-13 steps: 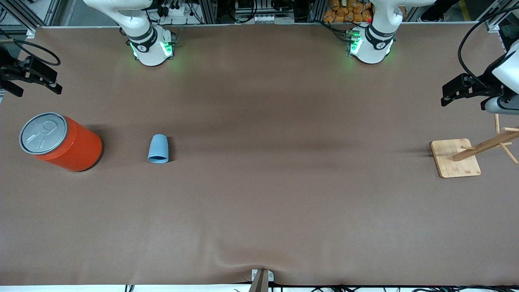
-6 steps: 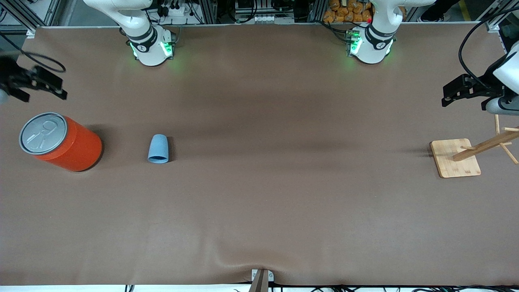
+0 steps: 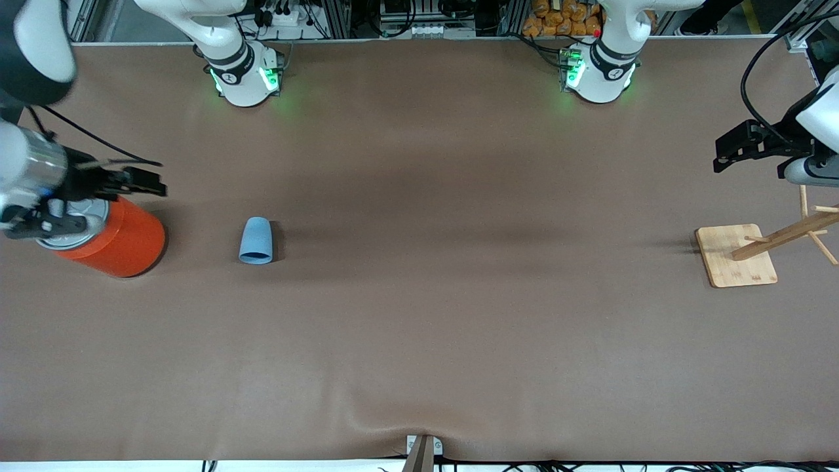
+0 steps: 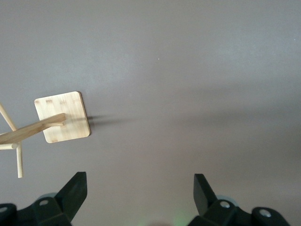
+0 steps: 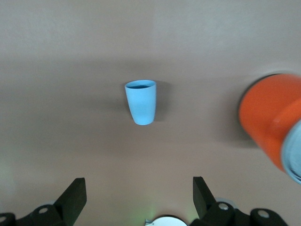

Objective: Flip cup
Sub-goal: 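Lower the right gripper over the blue cup and close on it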

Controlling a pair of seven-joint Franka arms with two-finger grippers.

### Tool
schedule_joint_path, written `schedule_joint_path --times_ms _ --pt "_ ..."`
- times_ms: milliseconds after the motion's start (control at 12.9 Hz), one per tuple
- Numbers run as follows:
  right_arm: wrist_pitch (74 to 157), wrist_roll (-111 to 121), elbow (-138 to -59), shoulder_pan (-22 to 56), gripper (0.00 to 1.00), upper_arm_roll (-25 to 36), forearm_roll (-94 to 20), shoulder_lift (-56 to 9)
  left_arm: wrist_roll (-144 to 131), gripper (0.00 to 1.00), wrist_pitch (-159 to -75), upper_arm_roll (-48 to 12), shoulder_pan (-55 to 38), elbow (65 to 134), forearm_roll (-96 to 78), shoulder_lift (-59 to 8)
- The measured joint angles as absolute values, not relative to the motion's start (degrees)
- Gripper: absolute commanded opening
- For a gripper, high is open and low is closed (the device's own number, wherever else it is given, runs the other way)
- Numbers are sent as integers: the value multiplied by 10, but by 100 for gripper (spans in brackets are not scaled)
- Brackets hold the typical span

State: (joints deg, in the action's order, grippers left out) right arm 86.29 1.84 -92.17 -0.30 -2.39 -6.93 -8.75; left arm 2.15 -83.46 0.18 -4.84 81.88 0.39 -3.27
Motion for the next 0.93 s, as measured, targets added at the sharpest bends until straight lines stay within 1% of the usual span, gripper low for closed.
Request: schedule_joint_path --times_ms 155,309,464,696,928 --pt "910 18 -989 17 100 -26 -74 -90 22 100 -835 2 -48 819 4 -33" --pt "994 17 -1070 37 100 -28 -74 -90 22 100 -835 2 -48 819 4 -33" --pt "1065 18 -1132 43 100 -28 -74 -90 22 100 -835 2 -48 819 4 -33" --pt "1166 48 -1192 57 100 -28 -60 -92 22 100 -835 2 -48 819 4 -33" --pt "1247 77 -1231 63 100 -29 -53 -105 22 100 -835 2 -48 819 4 -33"
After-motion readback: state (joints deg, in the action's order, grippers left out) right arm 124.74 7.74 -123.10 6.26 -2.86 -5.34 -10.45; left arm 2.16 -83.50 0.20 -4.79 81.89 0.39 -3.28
